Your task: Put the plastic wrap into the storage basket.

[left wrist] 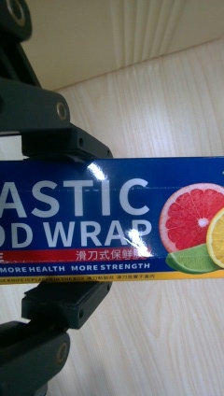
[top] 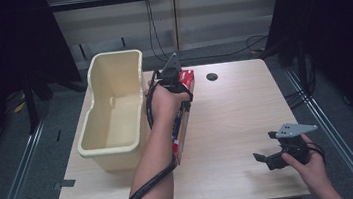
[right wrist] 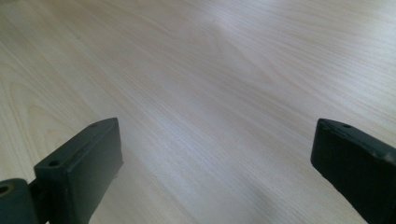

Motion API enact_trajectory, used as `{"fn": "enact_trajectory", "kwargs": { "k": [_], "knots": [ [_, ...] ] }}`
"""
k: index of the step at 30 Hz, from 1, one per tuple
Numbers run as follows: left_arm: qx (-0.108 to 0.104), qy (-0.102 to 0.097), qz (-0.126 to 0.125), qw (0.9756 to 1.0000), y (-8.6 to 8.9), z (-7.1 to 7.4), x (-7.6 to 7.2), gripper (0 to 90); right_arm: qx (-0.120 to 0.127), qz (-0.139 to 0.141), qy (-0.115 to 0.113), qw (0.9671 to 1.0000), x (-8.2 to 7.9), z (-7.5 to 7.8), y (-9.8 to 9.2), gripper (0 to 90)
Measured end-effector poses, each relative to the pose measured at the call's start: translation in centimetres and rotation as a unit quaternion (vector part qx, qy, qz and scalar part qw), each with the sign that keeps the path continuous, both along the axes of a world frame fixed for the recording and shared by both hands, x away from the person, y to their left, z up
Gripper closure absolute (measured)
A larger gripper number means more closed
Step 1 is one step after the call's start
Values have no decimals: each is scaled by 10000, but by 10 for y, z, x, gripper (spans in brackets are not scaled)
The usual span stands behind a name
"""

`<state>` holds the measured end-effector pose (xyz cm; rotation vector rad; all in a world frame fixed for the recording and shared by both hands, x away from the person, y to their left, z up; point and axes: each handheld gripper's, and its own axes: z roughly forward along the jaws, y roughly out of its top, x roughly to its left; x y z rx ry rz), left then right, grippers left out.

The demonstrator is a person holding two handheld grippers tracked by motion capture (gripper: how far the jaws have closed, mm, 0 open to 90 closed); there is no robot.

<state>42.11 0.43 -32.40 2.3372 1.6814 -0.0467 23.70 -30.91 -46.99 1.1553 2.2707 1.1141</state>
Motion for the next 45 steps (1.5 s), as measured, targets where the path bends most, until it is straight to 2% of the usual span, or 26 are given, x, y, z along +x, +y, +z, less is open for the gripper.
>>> {"fn": "enact_trajectory", "kwargs": {
  "k": [5,6,8,15,21,25,33,37,45],
  "knots": [
    [-62,-23,73,10000,8,13,2,416,-24,18,-4,10000,0,0,1,20],
    [-101,-64,185,9998,8,15,1,415,-25,14,1,10000,0,0,1,20],
    [-65,-47,108,9999,11,20,2,415,-30,33,-1,10000,0,0,2,20],
    [-61,-85,260,9996,18,35,2,415,-33,46,16,10000,0,0,2,20],
    [-63,-94,272,9996,26,44,3,415,-35,40,8,10000,0,0,1,19],
    [-69,-99,372,9992,34,53,4,415,-35,59,38,10000,0,0,2,20],
    [-49,-114,487,9987,49,64,4,415,-38,64,45,10000,0,-1,4,20],
    [-49,-126,602,9981,61,72,4,415,-50,64,37,10000,0,-1,4,20],
    [9,-203,748,9970,78,84,2,415,-47,93,29,9999,1,-1,5,20]
  ]
}}
